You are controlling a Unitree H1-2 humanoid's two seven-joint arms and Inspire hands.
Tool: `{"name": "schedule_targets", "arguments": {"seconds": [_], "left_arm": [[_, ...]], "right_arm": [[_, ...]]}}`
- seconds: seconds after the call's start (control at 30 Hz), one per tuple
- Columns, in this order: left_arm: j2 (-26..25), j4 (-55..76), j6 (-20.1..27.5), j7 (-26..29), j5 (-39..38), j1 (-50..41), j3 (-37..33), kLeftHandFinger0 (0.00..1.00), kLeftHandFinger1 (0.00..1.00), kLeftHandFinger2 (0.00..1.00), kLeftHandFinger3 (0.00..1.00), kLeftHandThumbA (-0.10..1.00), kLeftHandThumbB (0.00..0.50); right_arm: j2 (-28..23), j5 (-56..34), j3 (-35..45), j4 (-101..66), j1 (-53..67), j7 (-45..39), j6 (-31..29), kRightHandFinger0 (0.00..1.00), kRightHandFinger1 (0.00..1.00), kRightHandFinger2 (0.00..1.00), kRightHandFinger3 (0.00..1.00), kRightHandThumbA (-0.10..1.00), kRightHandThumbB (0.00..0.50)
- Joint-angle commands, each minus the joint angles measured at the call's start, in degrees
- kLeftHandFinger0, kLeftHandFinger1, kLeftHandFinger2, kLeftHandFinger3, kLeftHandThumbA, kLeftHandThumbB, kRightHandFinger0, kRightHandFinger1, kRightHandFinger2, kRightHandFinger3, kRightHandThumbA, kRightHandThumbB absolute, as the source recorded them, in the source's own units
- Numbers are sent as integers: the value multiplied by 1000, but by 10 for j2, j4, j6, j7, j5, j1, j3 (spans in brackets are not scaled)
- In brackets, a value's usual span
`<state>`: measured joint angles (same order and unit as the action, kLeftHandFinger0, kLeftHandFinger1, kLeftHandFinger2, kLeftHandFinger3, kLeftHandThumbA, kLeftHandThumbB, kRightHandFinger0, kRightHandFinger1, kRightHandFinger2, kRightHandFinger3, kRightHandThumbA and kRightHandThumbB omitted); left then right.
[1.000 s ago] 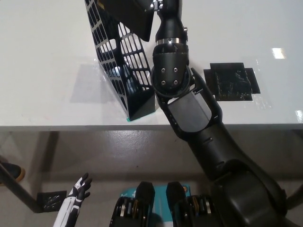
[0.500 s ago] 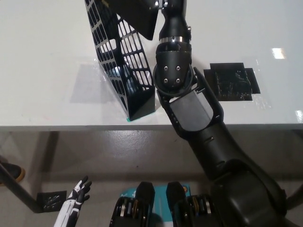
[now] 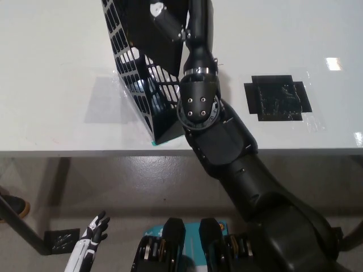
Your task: A notebook is kept standing on the table on the right hand side and a black shelf is kept on the left hand side and the robot uses its right hand to grab the notebook and places it in the shelf
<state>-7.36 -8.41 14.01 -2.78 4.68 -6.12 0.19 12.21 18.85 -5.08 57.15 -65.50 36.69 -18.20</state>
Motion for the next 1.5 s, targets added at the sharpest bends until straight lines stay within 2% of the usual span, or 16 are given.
{"name": "schedule_targets", "arguments": {"seconds": [0.0,0.13,0.17,0.2,0.23,0.27,0.33,0.37,0.43,0.53,0.77,0.9,1.03,1.17,1.37,1.47], "left_arm": [[-6,9,22,-2,-2,-1,-1,1000,1000,1000,1000,1000,104],[-5,10,24,0,2,-3,-3,1000,1000,1000,1000,1000,107],[-5,8,23,0,3,-1,-3,1000,1000,1000,1000,1000,109],[-5,8,23,0,3,0,-3,1000,1000,1000,1000,1000,110],[-5,9,19,-3,1,0,-4,1000,1000,1000,1000,1000,112],[-4,9,19,-3,1,0,-5,1000,1000,1000,1000,1000,112],[-6,10,17,-3,8,0,-7,1000,1000,1000,1000,1000,145],[-7,9,19,-2,11,1,-8,1000,1000,1000,1000,1000,148],[-8,10,18,-3,10,2,-8,1000,1000,1000,1000,1000,157],[-8,12,18,-3,8,3,-7,1000,1000,1000,1000,1000,158],[-10,16,15,-6,1,0,-5,1000,1000,1000,1000,1000,156],[-12,8,18,-7,-1,5,-4,1000,1000,1000,1000,1000,169],[-11,9,18,-11,-8,4,-5,1000,1000,1000,1000,1000,145],[-10,2,23,-9,-8,4,-4,1000,1000,1000,1000,1000,165],[-11,9,20,-7,4,2,-7,1000,1000,1000,1000,1000,168],[-13,6,23,-13,-3,1,-7,1000,1000,1000,1000,1000,161]], "right_arm": [[18,-2,-3,51,-91,34,-73,0,86,616,713,-100,129],[29,-14,-2,109,-126,20,-82,0,61,599,686,-100,116],[31,-19,-1,118,-132,12,-86,0,102,648,752,-100,117],[32,-24,-1,122,-138,-5,-84,82,243,766,873,82,139],[34,-28,-4,129,-148,-36,-82,469,627,1000,1000,347,195],[34,-28,-4,131,-149,-37,-83,427,590,956,1000,349,191],[35,-38,-7,150,-164,-80,-87,818,1000,1000,1000,658,254],[35,-42,-6,158,-172,-95,-86,1000,1000,1000,1000,782,286],[33,-44,-8,166,-183,-114,-82,1000,1000,1000,1000,926,323],[30,-37,-15,163,-187,-110,-72,1000,1000,1000,1000,1000,318],[22,-21,-32,153,-170,-80,-71,1000,1000,1000,1000,1000,352],[11,-26,-34,139,-164,-90,-76,1000,1000,1000,1000,1000,341],[2,-22,-38,125,-158,-87,-73,1000,1000,1000,1000,1000,351],[-11,-21,-39,99,-149,-91,-75,1000,1000,1000,1000,1000,340],[-40,-16,-44,12,-117,-110,-69,1000,1000,1000,1000,1000,319],[-65,-18,-43,-110,-82,-149,-28,1000,1000,1000,1000,1000,320]]}}
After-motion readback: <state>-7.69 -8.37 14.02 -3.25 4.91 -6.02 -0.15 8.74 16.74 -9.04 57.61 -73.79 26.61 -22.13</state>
